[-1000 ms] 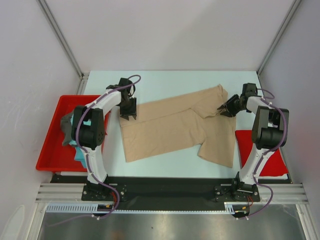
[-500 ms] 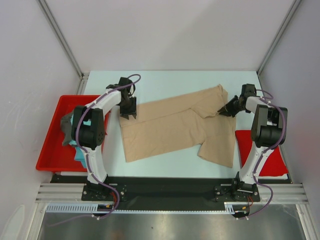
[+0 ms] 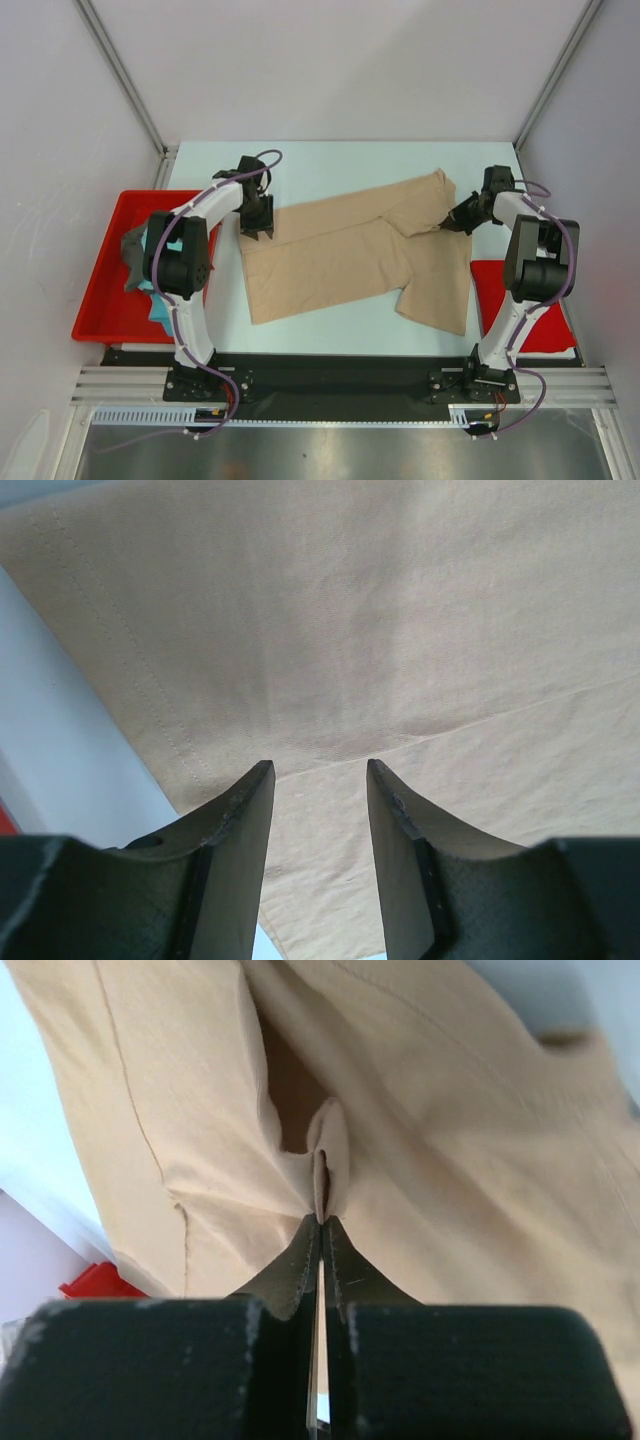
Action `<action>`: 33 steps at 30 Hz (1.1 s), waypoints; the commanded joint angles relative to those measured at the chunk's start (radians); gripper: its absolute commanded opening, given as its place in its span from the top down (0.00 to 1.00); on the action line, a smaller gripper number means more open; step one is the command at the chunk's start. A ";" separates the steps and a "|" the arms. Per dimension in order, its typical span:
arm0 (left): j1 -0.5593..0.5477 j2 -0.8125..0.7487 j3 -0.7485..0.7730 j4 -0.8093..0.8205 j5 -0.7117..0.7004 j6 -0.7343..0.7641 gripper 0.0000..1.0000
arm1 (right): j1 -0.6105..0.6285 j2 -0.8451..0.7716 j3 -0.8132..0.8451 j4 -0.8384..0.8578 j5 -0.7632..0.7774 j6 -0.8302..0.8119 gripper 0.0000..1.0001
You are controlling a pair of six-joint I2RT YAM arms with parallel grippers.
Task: Fold and stack the t-shirts
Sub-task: Fold the tshirt
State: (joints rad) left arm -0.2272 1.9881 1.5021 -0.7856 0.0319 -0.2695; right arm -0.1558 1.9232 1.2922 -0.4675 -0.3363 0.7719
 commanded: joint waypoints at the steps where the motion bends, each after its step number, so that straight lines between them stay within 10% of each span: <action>1: -0.011 -0.043 -0.013 0.028 0.016 -0.005 0.52 | 0.005 -0.096 -0.010 -0.129 0.072 0.093 1.00; 25: -0.008 -0.020 0.050 0.020 -0.010 0.021 0.52 | 0.036 -0.150 -0.182 -0.066 0.106 0.314 1.00; 33: 0.006 0.005 0.081 0.016 -0.013 0.023 0.51 | 0.039 -0.135 -0.035 -0.155 0.121 0.066 0.64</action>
State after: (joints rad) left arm -0.2276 1.9854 1.5330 -0.7723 0.0299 -0.2611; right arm -0.1207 1.8004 1.1454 -0.5880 -0.2352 0.9836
